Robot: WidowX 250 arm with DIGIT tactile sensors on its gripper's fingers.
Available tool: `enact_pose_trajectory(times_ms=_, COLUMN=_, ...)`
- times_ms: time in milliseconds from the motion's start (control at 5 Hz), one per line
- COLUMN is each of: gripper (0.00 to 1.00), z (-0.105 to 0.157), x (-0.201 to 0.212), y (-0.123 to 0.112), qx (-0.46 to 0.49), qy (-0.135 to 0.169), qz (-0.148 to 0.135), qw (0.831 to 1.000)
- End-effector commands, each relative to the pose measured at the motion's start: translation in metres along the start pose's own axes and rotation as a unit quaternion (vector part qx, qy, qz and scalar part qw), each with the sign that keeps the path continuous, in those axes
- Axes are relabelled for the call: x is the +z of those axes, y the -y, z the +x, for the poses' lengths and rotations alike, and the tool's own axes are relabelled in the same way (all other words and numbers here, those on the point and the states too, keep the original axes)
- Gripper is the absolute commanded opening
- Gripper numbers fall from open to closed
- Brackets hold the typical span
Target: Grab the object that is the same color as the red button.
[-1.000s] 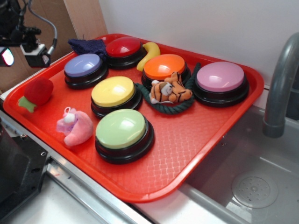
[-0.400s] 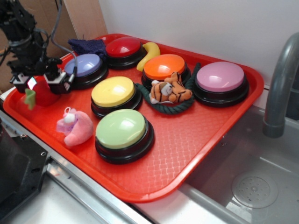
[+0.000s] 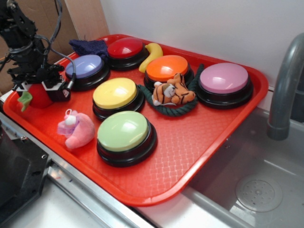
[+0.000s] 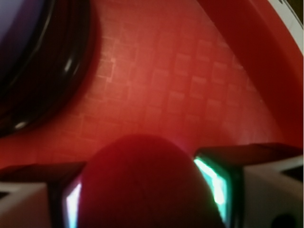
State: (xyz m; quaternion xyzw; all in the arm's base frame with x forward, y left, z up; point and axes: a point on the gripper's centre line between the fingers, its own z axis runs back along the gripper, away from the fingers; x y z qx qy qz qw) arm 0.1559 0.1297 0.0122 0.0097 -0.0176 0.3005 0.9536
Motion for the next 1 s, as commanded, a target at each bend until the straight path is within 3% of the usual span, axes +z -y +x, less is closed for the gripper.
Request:
enact_pose_trajectory(times_ms=0, gripper=0.0, z=0.012, x=0.054, y=0.008, qx=-0.063, qy=0.039, qz=0.007, qw=0.997)
enact_pose_trajectory(times_ms=200, gripper=0.0, z=0.014, x=0.097, y=0.046, qx=-0.133, qy=0.061, qz=-0.017, qw=0.989)
enact_pose_trajectory(times_ms=400, gripper=0.0, z=-0.001, x=0.12, y=0.089, qx=-0.206, qy=0.059, qz=-0.026, qw=0.977)
enact_pose_trajectory(times_ms=600, gripper=0.0, z=-0.018, x=0.134, y=0.113, qx=-0.26, qy=0.037, qz=-0.03, qw=0.964)
enact_pose_trajectory(times_ms=800, gripper=0.0, z=-0.027, x=0.134, y=0.118, qx=-0.284, qy=0.028, qz=-0.03, qw=0.958)
